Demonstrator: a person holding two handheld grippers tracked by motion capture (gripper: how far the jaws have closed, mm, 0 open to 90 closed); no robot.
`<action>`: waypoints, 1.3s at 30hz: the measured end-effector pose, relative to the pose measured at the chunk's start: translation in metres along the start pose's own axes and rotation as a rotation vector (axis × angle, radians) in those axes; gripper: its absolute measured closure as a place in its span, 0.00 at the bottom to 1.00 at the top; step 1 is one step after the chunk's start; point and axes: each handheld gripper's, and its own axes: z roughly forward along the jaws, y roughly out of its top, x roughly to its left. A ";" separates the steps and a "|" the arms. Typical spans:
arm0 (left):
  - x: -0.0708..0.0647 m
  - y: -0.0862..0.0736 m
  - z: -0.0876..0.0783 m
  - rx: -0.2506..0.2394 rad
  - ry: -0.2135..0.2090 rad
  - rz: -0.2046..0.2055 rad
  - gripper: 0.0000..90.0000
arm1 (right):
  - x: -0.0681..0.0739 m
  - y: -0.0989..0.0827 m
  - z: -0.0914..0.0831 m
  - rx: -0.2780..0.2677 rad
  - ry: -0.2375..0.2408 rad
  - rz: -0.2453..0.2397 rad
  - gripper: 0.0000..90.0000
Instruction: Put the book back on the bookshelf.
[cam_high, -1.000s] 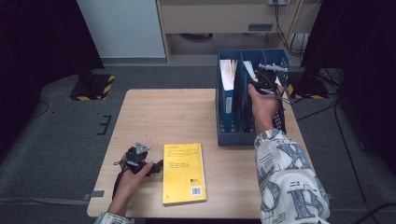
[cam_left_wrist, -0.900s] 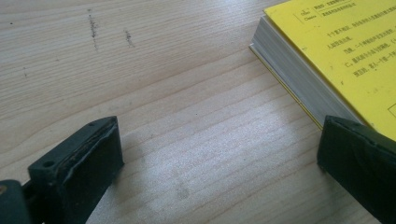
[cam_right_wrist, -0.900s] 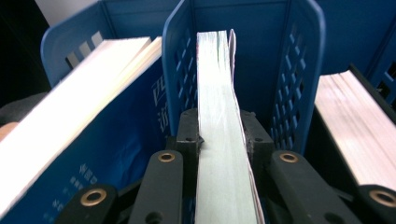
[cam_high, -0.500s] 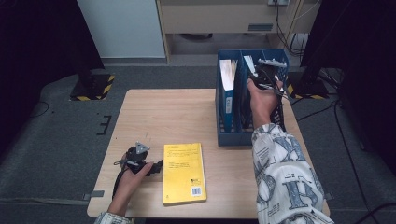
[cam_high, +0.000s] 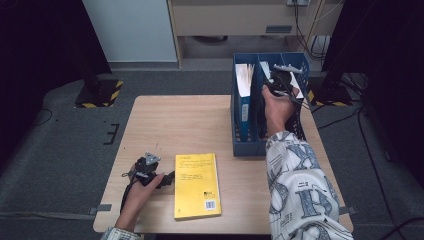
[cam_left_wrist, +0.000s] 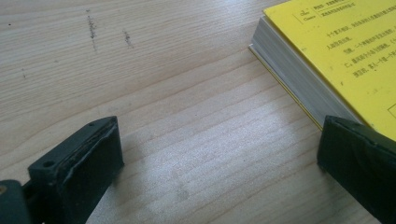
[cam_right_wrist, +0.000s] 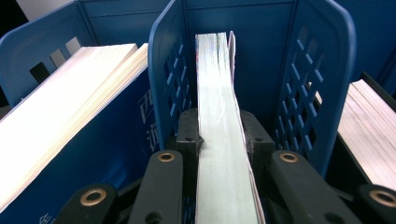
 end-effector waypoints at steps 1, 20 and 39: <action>0.000 0.000 0.000 0.000 0.000 0.000 0.00 | 0.000 0.000 0.000 0.000 0.000 -0.001 0.82; 0.000 0.000 0.000 -0.001 0.001 -0.002 0.00 | 0.007 0.000 -0.008 -0.009 0.065 -0.022 0.76; -0.001 0.000 0.000 0.001 0.003 -0.003 0.00 | 0.007 0.003 -0.021 0.004 0.113 -0.050 0.75</action>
